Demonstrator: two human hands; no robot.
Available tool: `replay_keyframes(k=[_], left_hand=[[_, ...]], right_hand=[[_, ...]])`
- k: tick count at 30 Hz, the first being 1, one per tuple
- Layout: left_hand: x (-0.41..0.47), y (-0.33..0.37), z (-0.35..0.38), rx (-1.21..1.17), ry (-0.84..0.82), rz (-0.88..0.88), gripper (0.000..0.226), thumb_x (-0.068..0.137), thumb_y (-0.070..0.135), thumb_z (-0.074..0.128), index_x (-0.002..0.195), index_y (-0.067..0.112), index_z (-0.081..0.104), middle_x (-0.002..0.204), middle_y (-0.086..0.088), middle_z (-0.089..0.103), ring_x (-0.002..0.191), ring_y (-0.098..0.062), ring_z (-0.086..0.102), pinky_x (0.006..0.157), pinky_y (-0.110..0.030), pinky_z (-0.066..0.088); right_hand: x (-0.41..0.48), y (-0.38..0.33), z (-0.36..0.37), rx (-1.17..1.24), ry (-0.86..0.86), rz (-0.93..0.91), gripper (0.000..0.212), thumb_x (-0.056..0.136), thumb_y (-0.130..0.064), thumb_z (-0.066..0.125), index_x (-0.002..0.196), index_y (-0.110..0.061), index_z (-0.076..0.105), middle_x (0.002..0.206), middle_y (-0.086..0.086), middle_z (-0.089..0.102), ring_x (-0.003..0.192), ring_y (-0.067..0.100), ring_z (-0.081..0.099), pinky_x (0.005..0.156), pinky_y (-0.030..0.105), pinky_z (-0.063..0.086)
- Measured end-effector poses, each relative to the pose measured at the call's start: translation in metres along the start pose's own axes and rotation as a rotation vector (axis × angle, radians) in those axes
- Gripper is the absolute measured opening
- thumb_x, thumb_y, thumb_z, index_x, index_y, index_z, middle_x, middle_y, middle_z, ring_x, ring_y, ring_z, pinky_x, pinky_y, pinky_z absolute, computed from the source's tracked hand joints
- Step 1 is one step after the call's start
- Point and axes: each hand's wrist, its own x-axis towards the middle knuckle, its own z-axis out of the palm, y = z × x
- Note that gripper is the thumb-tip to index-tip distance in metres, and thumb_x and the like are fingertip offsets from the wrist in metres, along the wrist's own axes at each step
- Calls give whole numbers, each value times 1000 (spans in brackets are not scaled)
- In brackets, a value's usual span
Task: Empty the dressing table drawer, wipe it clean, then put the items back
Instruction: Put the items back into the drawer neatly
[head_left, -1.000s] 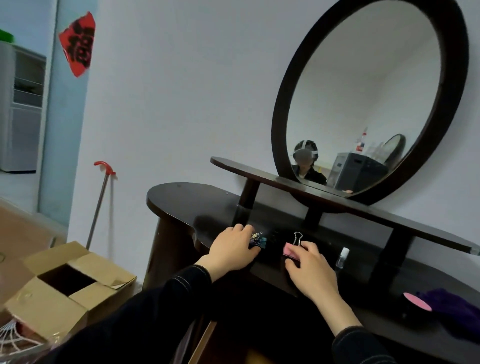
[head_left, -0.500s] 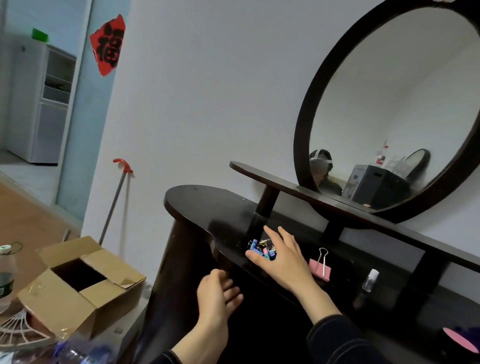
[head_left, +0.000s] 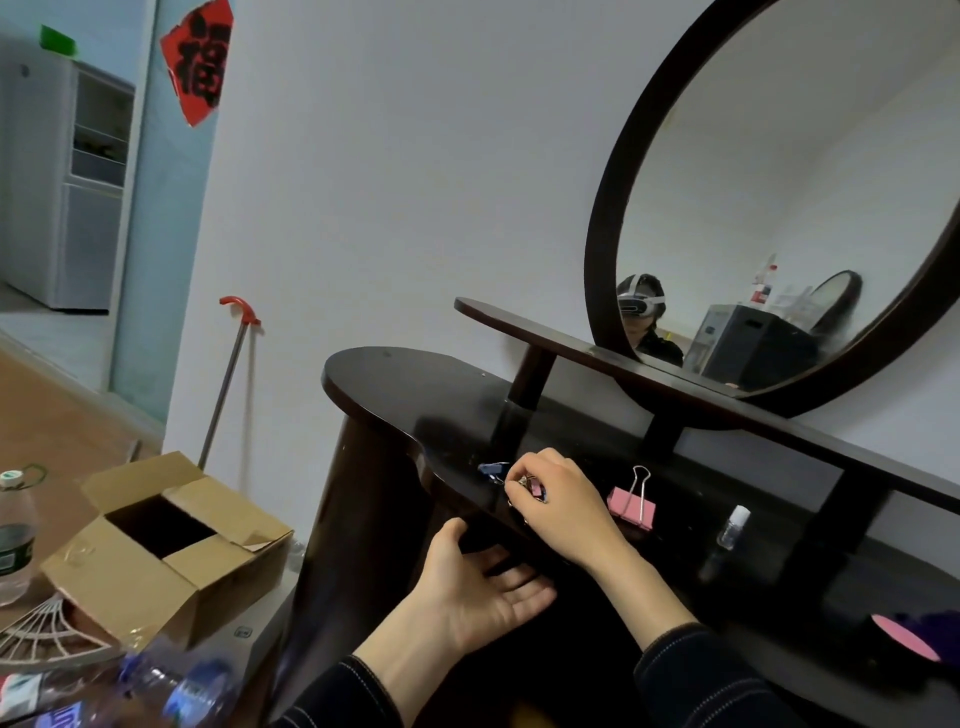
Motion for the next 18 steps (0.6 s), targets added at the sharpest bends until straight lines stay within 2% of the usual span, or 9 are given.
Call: replay_keyframes(k=[3, 6, 9, 11, 13, 15, 17, 18], left_hand=[[-5, -6, 5, -24, 0, -48, 72, 97, 59, 39, 128, -5, 52, 126, -39, 54, 116, -55, 50, 99, -63, 38], [-7, -11, 10, -12, 40, -58, 74, 98, 58, 38, 132, -6, 50, 124, -39, 54, 113, -55, 51, 98, -63, 38], [-8, -17, 14, 5, 43, -67, 78, 99, 58, 36, 138, -8, 43, 124, -41, 52, 121, -55, 48, 103, -63, 36], [-11, -21, 17, -10, 12, -75, 81, 99, 59, 34, 139, -11, 40, 125, -42, 53, 115, -55, 53, 96, -66, 41], [-15, -27, 20, -25, -16, -85, 79, 100, 59, 31, 129, -12, 51, 117, -38, 60, 103, -50, 61, 85, -63, 49], [-17, -35, 20, -46, -45, -106, 73, 102, 53, 30, 105, -9, 67, 100, -29, 69, 91, -42, 67, 75, -50, 55], [-16, -44, 16, -10, -74, -129, 59, 102, 37, 37, 81, -5, 73, 80, -21, 70, 72, -35, 70, 62, -38, 57], [-17, -49, 14, 34, -103, -137, 48, 100, 28, 41, 80, -2, 72, 77, -17, 69, 69, -32, 69, 61, -36, 57]], right_hand=[[-21, -2, -7, 28, 6, -31, 5, 91, -34, 60, 87, -31, 62, 92, -14, 53, 90, 3, 48, 79, 25, 41], [-34, -3, -14, 17, 14, -17, 5, 91, -36, 61, 88, -31, 61, 97, -12, 56, 95, 5, 50, 84, 28, 45], [-43, -7, -18, 5, 28, -7, 5, 91, -37, 61, 89, -32, 61, 97, -13, 55, 96, 5, 51, 84, 29, 46], [-52, -12, -19, 12, 53, -23, 5, 90, -37, 62, 88, -32, 61, 96, -14, 54, 95, 3, 51, 81, 27, 46], [-68, -19, -17, -6, 123, -53, 7, 88, -37, 65, 88, -31, 61, 95, -15, 53, 93, 4, 50, 78, 25, 45], [-89, -26, -11, -70, 237, -104, 9, 84, -35, 66, 87, -28, 60, 95, -15, 53, 89, 8, 50, 76, 25, 43], [-109, -33, -2, -146, 340, -170, 7, 84, -29, 65, 84, -24, 61, 95, -12, 53, 88, 11, 51, 76, 28, 44], [-117, -34, 2, -148, 374, -200, 5, 85, -26, 64, 84, -22, 62, 94, -11, 55, 90, 12, 51, 76, 30, 45]])
